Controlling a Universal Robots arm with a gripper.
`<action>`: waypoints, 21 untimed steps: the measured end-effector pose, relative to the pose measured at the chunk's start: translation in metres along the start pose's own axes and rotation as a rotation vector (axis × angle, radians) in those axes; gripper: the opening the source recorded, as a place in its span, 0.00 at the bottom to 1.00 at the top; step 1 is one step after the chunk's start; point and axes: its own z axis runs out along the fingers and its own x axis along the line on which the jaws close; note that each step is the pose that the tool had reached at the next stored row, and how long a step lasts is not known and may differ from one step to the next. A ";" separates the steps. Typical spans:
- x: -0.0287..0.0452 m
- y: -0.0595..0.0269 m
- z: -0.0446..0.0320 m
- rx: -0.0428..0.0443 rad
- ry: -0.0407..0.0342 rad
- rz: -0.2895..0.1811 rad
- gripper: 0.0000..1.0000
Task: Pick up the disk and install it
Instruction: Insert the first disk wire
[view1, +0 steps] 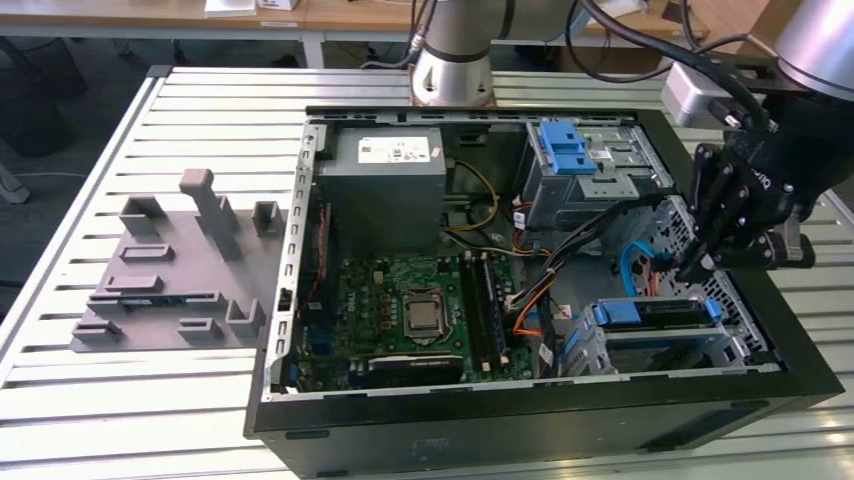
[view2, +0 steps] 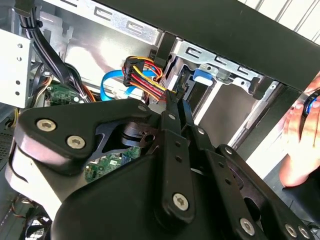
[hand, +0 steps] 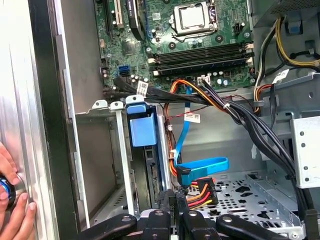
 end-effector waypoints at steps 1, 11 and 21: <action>0.0004 -0.0001 0.0001 0.0001 -0.0001 -0.001 0.16; 0.0038 0.0013 0.0018 0.0110 -0.0062 -0.074 0.16; 0.0120 0.0027 0.0037 0.0152 -0.0412 -0.074 0.16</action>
